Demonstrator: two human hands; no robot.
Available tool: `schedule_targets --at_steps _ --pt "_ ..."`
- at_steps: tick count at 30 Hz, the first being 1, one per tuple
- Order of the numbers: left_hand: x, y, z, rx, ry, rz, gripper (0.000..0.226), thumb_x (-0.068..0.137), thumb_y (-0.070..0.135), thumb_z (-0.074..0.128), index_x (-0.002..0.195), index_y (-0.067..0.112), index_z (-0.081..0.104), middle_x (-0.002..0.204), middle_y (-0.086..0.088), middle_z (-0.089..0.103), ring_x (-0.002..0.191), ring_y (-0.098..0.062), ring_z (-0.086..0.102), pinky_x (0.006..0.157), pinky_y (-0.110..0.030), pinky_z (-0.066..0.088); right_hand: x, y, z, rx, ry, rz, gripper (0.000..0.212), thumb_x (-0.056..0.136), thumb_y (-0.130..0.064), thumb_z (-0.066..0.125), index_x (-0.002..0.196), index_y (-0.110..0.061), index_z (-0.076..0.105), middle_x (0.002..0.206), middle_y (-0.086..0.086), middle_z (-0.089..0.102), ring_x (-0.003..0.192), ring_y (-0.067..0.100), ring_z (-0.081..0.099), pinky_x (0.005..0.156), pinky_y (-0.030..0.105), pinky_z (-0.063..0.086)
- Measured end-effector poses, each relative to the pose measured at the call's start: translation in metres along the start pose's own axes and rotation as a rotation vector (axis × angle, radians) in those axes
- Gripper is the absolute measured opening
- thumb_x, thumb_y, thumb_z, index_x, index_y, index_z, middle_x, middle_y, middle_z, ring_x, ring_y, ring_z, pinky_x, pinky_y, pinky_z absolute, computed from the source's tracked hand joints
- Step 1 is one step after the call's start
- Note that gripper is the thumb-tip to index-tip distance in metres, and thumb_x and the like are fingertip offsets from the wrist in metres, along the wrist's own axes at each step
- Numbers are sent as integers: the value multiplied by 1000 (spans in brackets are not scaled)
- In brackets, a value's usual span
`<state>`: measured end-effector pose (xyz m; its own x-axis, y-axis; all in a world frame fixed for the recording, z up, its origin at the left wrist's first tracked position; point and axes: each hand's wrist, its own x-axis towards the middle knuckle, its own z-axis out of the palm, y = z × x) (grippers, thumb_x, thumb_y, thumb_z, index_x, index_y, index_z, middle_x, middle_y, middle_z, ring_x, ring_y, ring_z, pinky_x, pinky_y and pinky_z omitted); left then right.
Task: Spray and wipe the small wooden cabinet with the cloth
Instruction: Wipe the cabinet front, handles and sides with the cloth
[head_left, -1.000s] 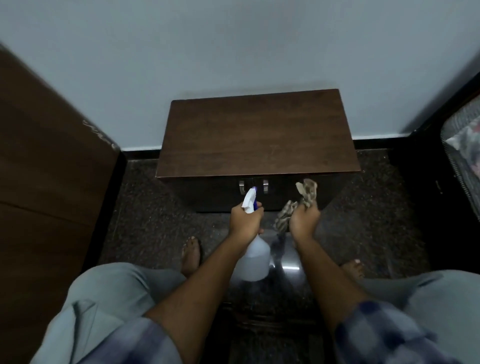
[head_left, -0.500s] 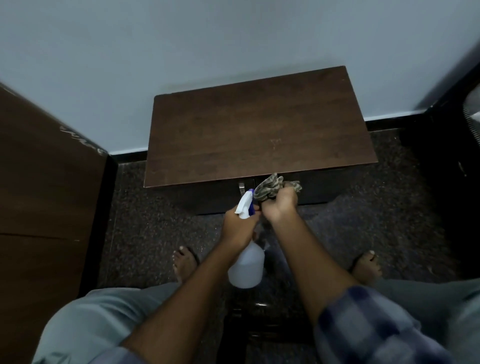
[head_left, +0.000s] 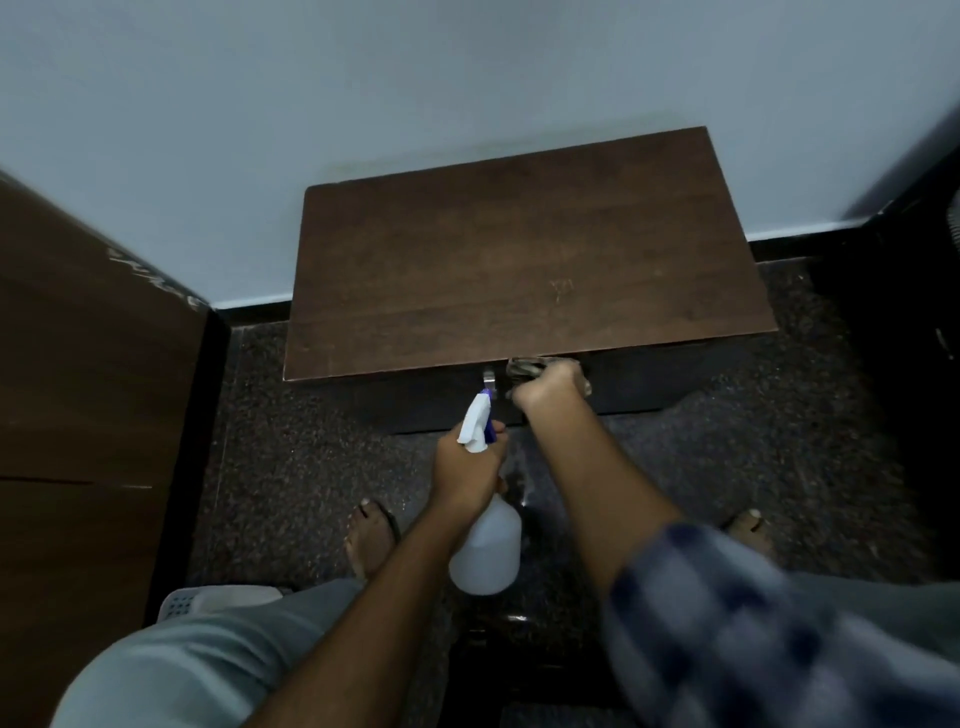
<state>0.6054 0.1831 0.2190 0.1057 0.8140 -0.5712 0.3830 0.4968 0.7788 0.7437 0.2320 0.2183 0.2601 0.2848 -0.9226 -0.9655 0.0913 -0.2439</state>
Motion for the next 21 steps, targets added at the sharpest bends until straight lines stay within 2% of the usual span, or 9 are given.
schedule_targets --at_steps 3,5,7,9,11,13,15,18,21 --pt "-1 0 1 -7 -14 -16 17 92 -2 66 105 5 73 98 -18 74 69 -25 66 56 -30 58 0 -22 -4 79 -109 -8 43 106 -18 21 85 -8 58 86 13 60 74 25 59 75 33 50" --pt "-2 0 4 15 -31 -30 20 93 0 67 112 3 72 104 -20 74 84 -33 70 73 -44 61 1 -30 2 87 -100 31 42 105 -28 21 83 -10 51 75 23 58 65 22 61 85 37 48" --pt "-5 3 5 17 -44 -26 19 92 1 68 110 6 73 104 -20 74 88 -36 70 79 -50 60 4 -21 7 53 -33 9 39 105 -34 27 109 -12 59 100 24 65 92 22 69 101 44 45" --pt "-6 9 2 13 -54 -18 17 88 1 70 104 8 74 103 -19 76 87 -32 70 80 -50 60 6 -9 -3 14 -36 -16 38 106 -26 26 115 -11 60 114 14 61 104 26 61 102 38 46" --pt "-5 10 -2 -2 -40 -13 18 86 1 69 101 8 74 100 -20 76 79 -26 68 73 -46 60 12 -2 -36 -37 -156 -57 38 107 -12 22 94 -11 57 89 8 60 80 21 57 89 31 49" --pt "-4 9 -6 -19 -21 -18 17 87 -1 68 101 5 74 94 -21 74 69 -23 64 65 -41 57 13 -5 -67 -49 -256 -41 35 106 -5 28 90 -13 58 84 7 65 73 16 63 80 27 55" --pt "-3 4 -5 -24 -5 -33 17 88 -1 67 103 1 73 89 -19 71 66 -25 61 63 -41 55 12 -1 -90 -47 -305 -40 30 105 -10 37 100 -5 66 101 15 73 77 15 73 67 23 60" --pt "-5 -2 1 -25 -13 -49 18 90 0 66 106 2 73 89 -17 70 67 -25 61 62 -39 54 7 13 -107 -86 -186 -170 35 106 -16 42 126 4 63 124 22 66 96 27 69 74 34 60" --pt "-5 -4 6 -22 36 -81 25 91 5 66 115 7 73 100 -23 76 72 -33 68 65 -36 51 -2 24 -114 -137 -140 -100 44 106 -26 41 134 3 60 127 21 66 97 29 69 70 36 56"
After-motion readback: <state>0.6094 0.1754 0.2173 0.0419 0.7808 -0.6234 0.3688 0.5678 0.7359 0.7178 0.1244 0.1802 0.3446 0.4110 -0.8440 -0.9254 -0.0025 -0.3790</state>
